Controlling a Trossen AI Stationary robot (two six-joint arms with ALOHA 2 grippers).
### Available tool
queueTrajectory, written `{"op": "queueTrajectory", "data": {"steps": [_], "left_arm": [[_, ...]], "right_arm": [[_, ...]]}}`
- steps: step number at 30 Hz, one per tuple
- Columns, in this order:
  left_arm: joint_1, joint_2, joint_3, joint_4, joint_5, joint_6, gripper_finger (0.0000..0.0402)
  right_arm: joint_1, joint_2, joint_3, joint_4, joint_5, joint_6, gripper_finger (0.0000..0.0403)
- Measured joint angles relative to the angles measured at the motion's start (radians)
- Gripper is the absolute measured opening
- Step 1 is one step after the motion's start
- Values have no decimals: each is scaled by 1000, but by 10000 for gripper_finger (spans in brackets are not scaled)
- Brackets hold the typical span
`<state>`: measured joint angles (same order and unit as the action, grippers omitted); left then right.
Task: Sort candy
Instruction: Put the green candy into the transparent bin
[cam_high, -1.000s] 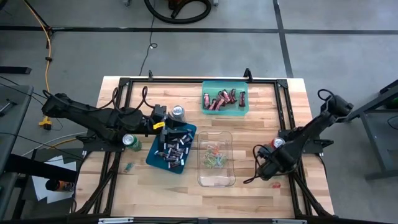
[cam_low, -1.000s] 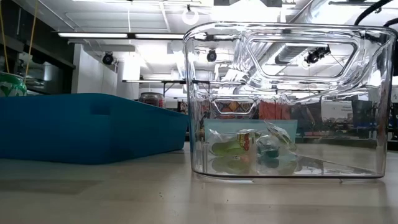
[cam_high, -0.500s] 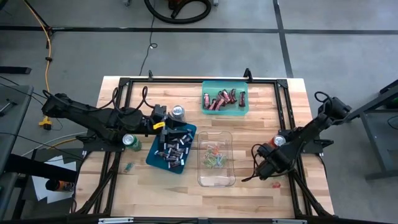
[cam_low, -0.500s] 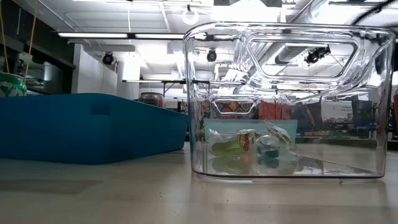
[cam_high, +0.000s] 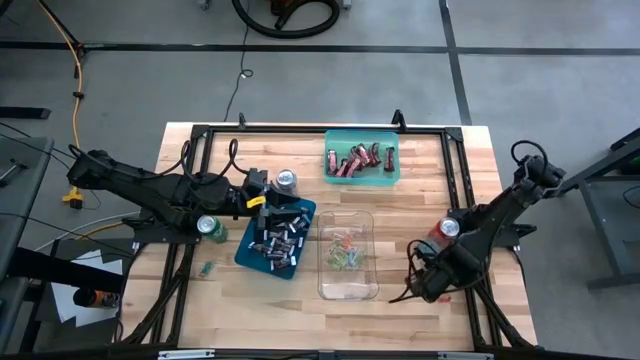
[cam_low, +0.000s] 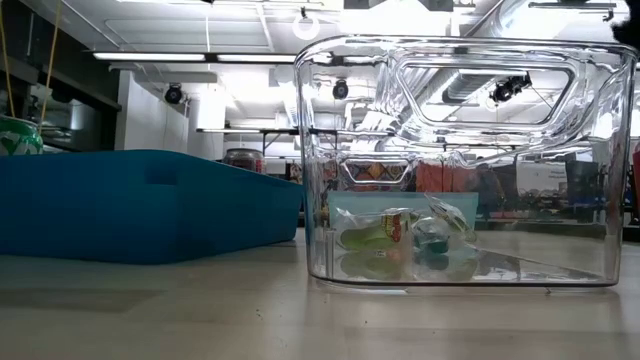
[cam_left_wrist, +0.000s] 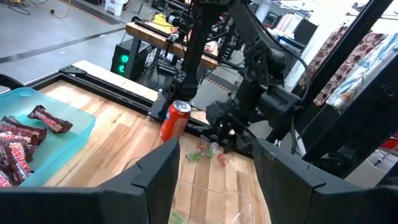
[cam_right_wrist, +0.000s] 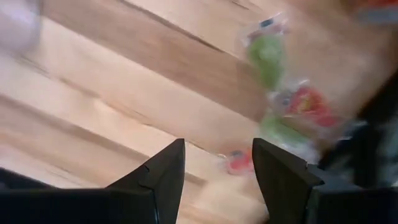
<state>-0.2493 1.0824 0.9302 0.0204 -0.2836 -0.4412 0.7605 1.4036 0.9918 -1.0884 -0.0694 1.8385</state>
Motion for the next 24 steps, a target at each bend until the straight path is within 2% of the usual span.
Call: {"op": "queueTrajectory", "data": {"steps": [5,9,16,24], "left_arm": [[0,0,0,0,0,0,193],[0,0,0,-1,0,0,193],[0,0,0,-1,1,-2,193],[0,0,1,0,8,-2,193]], "right_arm": [[41,0,-115,120,92,233,181],[54,0,-193,129,102,374,181],[52,0,-257,204,118,391,181],[51,2,-289,190,120,383,181]]}}
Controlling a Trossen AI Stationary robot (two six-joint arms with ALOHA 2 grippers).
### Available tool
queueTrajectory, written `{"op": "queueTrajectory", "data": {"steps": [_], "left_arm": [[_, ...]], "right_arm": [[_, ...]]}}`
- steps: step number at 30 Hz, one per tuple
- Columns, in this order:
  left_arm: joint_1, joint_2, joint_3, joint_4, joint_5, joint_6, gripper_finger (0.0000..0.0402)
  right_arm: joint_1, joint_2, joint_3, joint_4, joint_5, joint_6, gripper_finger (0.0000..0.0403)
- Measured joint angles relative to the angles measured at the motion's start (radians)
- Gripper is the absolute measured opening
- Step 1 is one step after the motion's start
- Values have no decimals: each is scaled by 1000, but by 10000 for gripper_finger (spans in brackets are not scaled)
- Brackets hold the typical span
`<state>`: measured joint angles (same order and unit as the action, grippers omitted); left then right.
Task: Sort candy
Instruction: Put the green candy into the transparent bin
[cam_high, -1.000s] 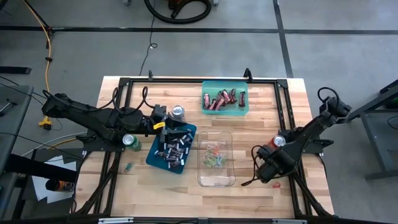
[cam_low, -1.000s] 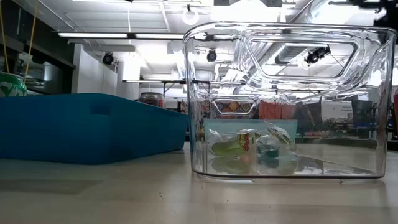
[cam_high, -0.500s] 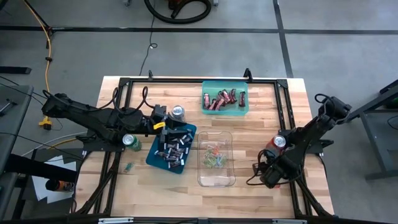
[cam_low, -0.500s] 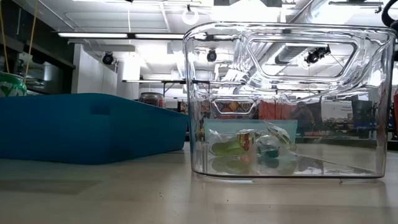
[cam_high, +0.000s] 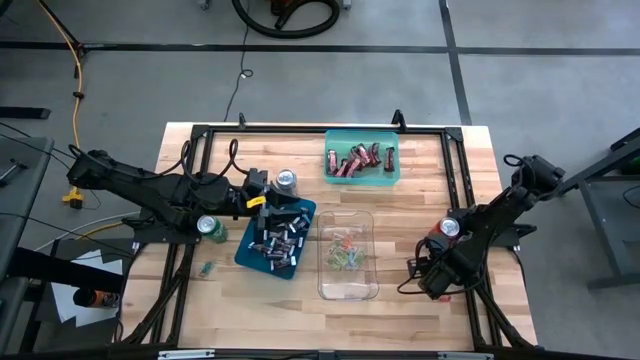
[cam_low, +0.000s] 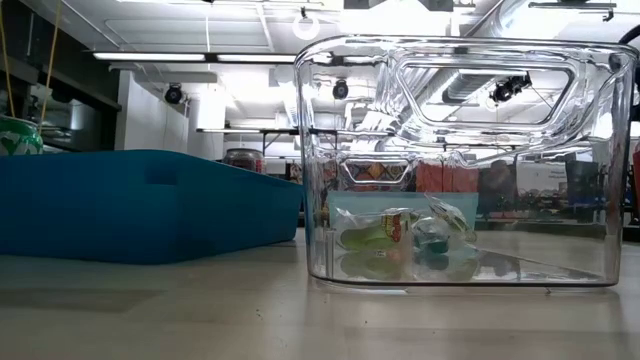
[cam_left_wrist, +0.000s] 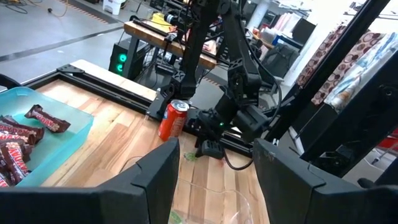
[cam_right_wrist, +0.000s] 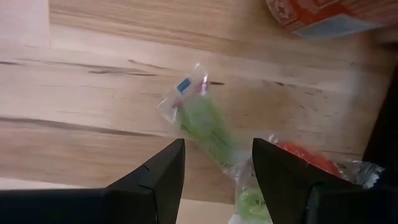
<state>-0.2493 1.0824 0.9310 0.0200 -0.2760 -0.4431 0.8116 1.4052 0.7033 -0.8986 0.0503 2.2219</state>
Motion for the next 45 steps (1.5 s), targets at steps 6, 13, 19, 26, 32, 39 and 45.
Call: {"op": "queueTrajectory", "data": {"steps": [6,13,19,26,32,39,45], "left_arm": [[0,0,0,0,0,0,193],[0,0,0,0,0,0,193],[0,0,0,0,5,0,193],[0,-3,0,0,5,0,193],[0,-3,0,0,5,0,193],[0,-3,0,1,30,-20,193],[-8,-3,0,1,64,-53,193]], "right_arm": [[0,43,0,4,0,-6,181],[0,106,11,65,2,-58,137],[1,75,126,-40,18,-218,14],[2,-30,443,-304,375,-439,6],[-12,-78,741,-316,981,-889,6],[-106,-76,827,-256,876,-1178,2],[-223,-62,653,25,559,-1364,1]]}}
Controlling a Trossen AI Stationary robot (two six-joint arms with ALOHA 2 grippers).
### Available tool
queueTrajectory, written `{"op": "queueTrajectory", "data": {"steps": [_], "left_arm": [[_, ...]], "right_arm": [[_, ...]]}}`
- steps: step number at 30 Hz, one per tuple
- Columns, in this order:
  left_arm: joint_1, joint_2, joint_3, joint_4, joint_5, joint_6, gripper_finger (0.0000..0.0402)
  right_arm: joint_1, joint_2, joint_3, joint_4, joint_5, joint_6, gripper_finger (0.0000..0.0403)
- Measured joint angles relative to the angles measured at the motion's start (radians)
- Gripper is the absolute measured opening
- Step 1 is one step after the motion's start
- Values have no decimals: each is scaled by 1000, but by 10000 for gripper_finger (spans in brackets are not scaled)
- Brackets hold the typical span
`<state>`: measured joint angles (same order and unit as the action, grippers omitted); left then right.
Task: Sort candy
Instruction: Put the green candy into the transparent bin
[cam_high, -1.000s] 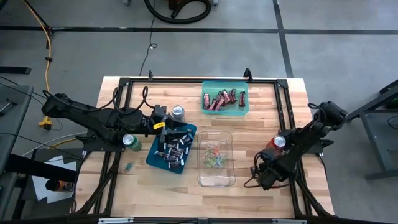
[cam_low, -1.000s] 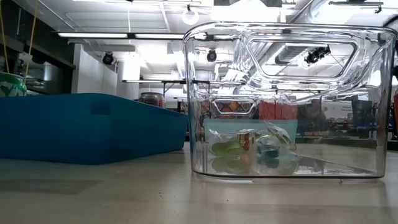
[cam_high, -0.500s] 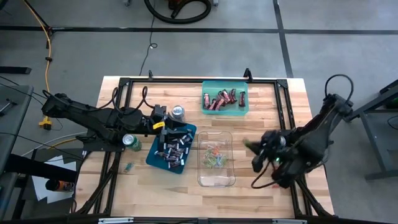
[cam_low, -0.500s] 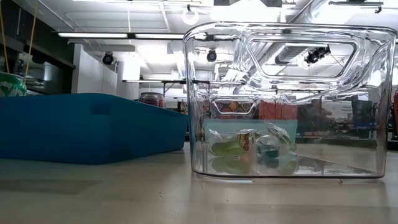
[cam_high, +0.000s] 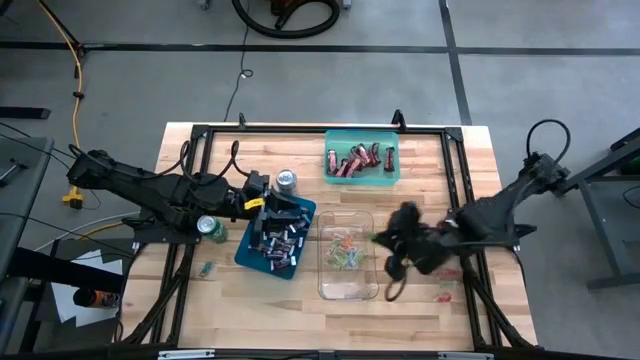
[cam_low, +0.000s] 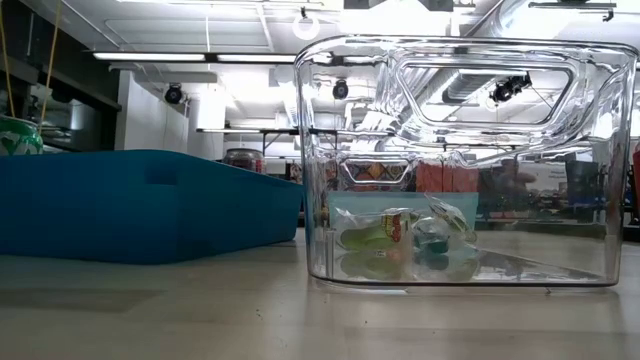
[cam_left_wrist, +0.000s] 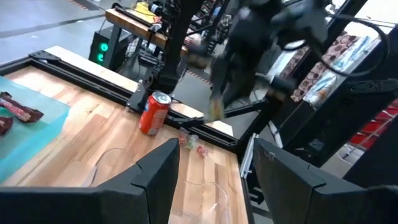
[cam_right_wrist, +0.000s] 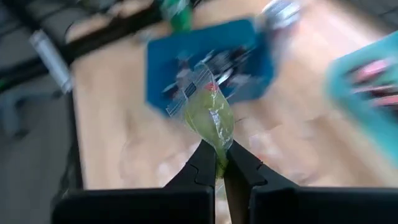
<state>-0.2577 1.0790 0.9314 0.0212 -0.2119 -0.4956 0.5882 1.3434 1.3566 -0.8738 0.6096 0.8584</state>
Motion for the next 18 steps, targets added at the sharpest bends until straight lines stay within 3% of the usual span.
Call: {"op": "queueTrajectory", "data": {"steps": [4,7,13,18], "left_arm": [[-1,0,0,3,0,-2,193],[-1,0,0,10,0,-10,193],[-1,0,0,35,0,-26,193],[0,0,0,45,-5,-26,193]], "right_arm": [[-99,43,-96,197,-268,-136,1],[-169,109,-65,223,-405,-273,1],[-262,261,43,186,-498,-554,1],[-316,382,14,169,-515,-616,1]]}}
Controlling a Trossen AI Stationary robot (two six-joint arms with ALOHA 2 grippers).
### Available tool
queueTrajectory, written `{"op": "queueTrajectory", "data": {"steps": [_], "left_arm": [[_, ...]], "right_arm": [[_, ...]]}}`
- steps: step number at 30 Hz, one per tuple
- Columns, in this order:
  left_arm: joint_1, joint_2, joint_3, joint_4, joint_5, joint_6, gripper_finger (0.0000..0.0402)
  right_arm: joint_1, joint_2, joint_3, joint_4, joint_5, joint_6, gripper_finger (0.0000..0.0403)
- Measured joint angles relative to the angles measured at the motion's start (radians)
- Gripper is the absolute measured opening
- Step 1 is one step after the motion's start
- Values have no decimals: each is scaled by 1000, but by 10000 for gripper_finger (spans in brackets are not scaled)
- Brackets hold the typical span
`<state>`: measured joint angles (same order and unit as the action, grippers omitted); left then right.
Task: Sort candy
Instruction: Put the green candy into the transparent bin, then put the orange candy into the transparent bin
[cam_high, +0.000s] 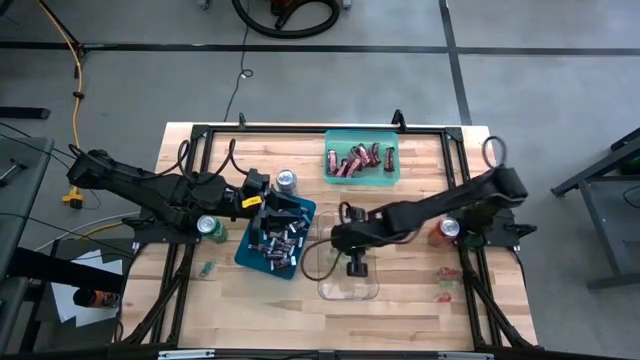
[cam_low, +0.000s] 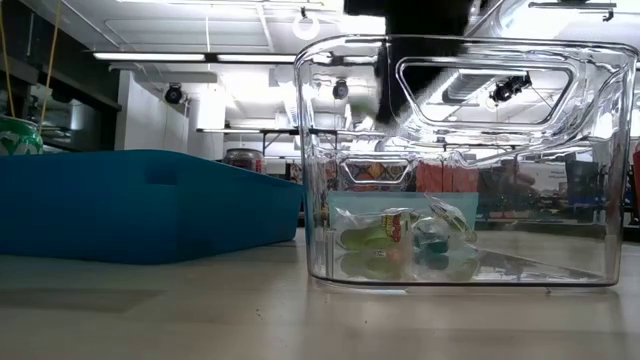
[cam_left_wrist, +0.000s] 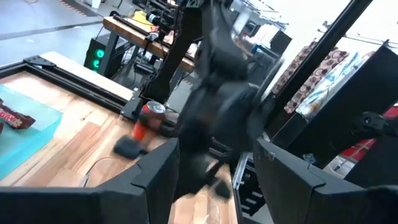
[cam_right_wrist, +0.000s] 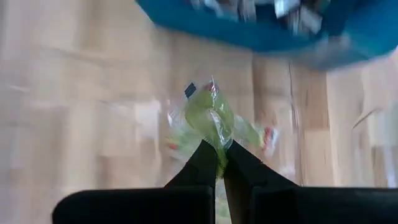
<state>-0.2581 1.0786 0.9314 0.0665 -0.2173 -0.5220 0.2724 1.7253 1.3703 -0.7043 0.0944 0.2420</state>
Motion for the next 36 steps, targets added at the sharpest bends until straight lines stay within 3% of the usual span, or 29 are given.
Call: {"op": "queueTrajectory", "data": {"steps": [8,15,20,25,29,36], "left_arm": [[0,0,0,0,-2,2,193],[0,0,0,0,-2,28,193],[0,0,0,-2,-2,43,193],[0,0,0,-1,-2,64,193],[0,0,0,-1,-3,63,193],[3,0,0,0,-3,63,193]], "right_arm": [[-26,126,-13,23,-1,-23,42],[-25,140,-6,10,1,-17,144],[-26,126,86,-141,-34,-37,202],[-1,41,134,-283,-51,-6,220],[66,-78,79,-323,-28,82,220],[243,-301,-116,-334,-44,464,220]]}}
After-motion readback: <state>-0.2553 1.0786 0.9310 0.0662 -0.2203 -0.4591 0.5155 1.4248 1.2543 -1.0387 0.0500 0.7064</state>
